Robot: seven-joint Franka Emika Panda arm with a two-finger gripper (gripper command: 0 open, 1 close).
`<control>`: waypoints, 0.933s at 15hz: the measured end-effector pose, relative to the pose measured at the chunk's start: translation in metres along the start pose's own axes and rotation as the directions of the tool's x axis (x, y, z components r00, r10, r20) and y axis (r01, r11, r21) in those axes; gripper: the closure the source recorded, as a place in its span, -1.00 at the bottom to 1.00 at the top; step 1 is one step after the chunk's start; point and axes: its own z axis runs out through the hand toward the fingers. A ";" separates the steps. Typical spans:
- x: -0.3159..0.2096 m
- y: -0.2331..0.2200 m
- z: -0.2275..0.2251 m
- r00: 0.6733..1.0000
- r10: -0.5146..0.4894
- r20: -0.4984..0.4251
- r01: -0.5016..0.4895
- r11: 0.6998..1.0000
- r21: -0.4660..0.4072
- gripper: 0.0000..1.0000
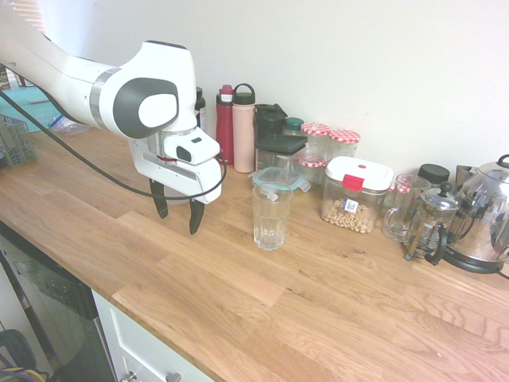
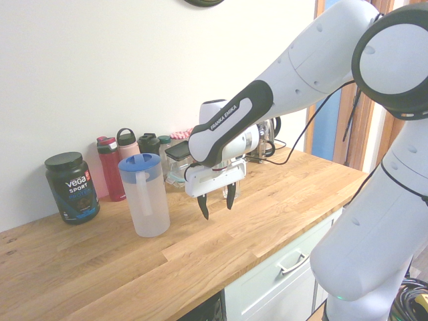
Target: Pour me some water
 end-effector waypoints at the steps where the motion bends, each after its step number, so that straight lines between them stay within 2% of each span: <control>1: 0.000 0.000 0.001 1.000 0.000 0.001 0.000 1.000 -0.001 -1.00; 3: -0.001 -0.001 -0.001 1.000 0.022 0.007 -0.022 1.000 -0.002 -1.00; 6: -0.027 -0.016 -0.025 0.994 0.109 -0.007 -0.109 0.994 -0.011 -1.00; 10: -0.098 -0.036 -0.085 0.951 0.292 -0.105 -0.287 0.956 0.058 -1.00; 14: -0.173 -0.063 -0.120 0.916 0.359 -0.181 -0.332 0.929 0.161 -1.00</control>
